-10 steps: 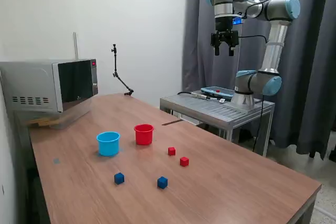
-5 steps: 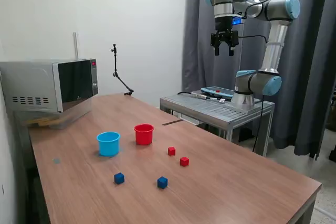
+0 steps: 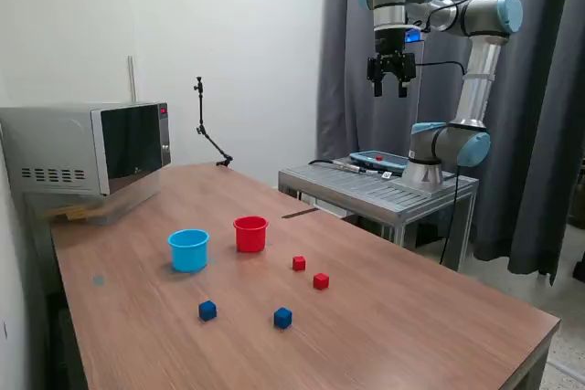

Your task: Place red objects in the red bin, and blue objects in the blue bin.

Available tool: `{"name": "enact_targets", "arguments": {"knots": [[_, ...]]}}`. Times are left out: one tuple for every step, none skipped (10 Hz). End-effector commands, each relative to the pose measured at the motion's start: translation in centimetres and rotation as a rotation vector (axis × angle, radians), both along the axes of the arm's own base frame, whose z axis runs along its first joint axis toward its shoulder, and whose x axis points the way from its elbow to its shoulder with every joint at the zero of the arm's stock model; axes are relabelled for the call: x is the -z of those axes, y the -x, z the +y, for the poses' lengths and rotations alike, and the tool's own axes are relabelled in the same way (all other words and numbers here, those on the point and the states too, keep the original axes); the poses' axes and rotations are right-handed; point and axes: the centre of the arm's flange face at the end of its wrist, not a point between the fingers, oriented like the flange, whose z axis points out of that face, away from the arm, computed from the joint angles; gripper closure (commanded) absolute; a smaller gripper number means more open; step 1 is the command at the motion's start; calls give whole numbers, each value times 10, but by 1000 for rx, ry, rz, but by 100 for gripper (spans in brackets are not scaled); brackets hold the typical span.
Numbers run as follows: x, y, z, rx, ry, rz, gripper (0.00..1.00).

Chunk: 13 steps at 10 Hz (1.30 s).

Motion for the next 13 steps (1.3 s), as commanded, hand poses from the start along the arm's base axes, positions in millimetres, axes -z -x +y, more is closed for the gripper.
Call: {"name": "enact_targets", "arguments": {"knots": [[-1, 0, 0, 0, -1, 2, 0], [-1, 0, -1, 0, 0, 2, 0], [-5, 1, 0, 6, 1, 10, 0], [-6, 2, 0, 8, 3, 14, 0], [-4, 1, -1, -3, 0, 10, 0], [-5, 0, -2, -14, -5, 11, 0], [-7, 1, -3, -22, -10, 19, 0], [-9, 1, -4, -38, -20, 34, 0], [-18, 10, -1, -49, -53, 114, 0], [-26, 20, 2, -45, -60, 171, 0], [-32, 34, 3, -46, -61, 181, 0], [-39, 48, 5, -63, -64, 196, 0], [-38, 59, 6, -90, -61, 198, 0]]}}
